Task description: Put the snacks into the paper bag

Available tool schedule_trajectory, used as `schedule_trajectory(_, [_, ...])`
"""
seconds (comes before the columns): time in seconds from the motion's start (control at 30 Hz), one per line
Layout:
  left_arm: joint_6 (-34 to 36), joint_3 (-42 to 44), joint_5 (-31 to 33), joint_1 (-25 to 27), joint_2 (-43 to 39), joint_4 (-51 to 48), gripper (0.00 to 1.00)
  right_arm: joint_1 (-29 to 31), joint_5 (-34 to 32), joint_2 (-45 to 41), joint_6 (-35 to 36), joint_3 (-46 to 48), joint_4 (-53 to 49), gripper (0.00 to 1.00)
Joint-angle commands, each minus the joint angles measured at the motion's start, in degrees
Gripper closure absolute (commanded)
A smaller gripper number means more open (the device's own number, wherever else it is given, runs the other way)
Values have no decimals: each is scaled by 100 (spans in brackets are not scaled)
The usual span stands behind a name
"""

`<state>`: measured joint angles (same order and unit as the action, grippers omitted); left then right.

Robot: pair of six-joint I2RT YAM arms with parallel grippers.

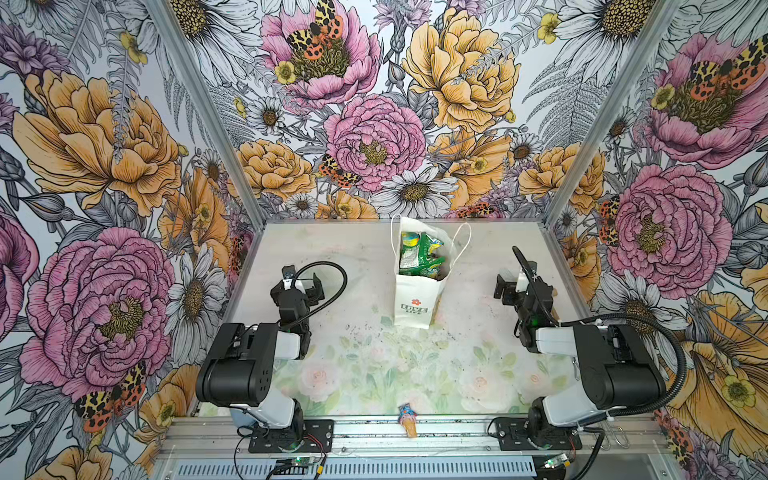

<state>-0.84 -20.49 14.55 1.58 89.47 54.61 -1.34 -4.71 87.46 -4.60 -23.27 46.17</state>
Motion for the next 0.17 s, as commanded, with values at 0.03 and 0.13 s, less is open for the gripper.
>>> schedule_trajectory(0.03, [62,-65,-122,-58,-53,40,1,12,21,47,24,7,208,0])
schedule_trajectory(0.13, [63,-60,-127,-51,-57,41,1,17,27,51,29,8,208,0])
